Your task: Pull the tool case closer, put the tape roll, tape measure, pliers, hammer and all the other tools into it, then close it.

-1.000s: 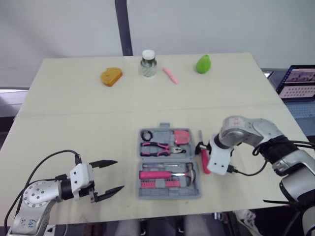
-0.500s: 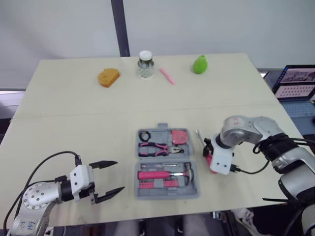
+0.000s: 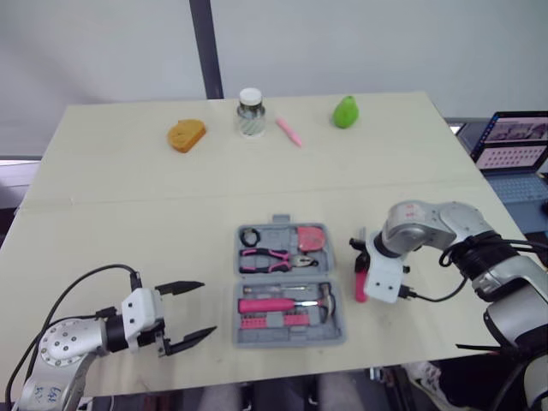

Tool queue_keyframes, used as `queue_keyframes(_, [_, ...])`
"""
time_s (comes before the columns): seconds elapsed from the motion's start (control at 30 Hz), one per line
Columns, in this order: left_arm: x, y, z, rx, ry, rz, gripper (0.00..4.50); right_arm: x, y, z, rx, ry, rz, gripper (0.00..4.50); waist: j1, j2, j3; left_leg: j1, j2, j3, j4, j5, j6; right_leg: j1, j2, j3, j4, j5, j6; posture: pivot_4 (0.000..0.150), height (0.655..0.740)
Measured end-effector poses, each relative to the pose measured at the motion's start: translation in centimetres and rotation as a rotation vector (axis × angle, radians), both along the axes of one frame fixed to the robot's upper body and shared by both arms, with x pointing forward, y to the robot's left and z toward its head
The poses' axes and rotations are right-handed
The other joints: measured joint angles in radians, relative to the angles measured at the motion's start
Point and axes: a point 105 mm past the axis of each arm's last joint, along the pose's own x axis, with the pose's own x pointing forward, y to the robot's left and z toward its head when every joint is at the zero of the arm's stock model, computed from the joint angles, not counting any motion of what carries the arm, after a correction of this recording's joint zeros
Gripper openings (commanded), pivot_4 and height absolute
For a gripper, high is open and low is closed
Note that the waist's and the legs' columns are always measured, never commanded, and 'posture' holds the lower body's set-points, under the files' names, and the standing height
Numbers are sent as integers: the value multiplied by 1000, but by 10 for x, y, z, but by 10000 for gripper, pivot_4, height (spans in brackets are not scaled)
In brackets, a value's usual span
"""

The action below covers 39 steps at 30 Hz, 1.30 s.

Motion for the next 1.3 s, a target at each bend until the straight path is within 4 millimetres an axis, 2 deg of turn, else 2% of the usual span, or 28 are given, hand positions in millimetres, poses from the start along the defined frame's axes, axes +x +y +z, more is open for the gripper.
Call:
queue_keyframes(0.23, [0,0,1,-5,-2,-7,45000,-2,8,4,27,-3,34,5030,1,2,1,0,0,0,0,0,0,-1,0,0,0,0,0,1500,6950])
queue_keyframes(0.4, [-1,3,11,-10,-11,-37,45000,-11,7,24,38,-21,6,5030,19,3,2,-1,-1,0,1,0,0,-1,-1,0,0,0,0,1500,6950])
queue_keyframes(0.53, [0,2,25,-7,-32,-75,45000,-22,8,42,85,-19,-116,5030,23,3,2,-1,-1,-1,1,0,1,0,-2,0,0,0,0,1500,6950])
queue_keyframes(0.8, [10,-6,36,-15,-77,-134,45000,-40,4,65,227,1,-548,5030,22,4,2,-2,-1,-1,1,0,1,0,-2,-1,-1,0,0,1500,6950])
queue_keyframes(0.97, [17,-18,35,-39,-88,-167,45000,-36,-4,70,251,-37,-776,5030,22,4,2,-2,-2,-1,1,0,1,0,-2,-1,-1,0,0,1500,6950])
queue_keyframes(1.2, [19,-21,29,-39,-73,-175,45000,-34,-20,84,280,-78,-1053,5030,21,4,2,-2,-1,-1,0,0,1,0,-2,-1,-1,0,0,1500,6950])
queue_keyframes(1.3, [20,-24,30,-44,-81,-182,45000,-36,-21,82,319,-51,-1195,5030,21,4,2,-2,-1,-1,1,0,0,0,-2,-1,-1,0,0,1500,6950])
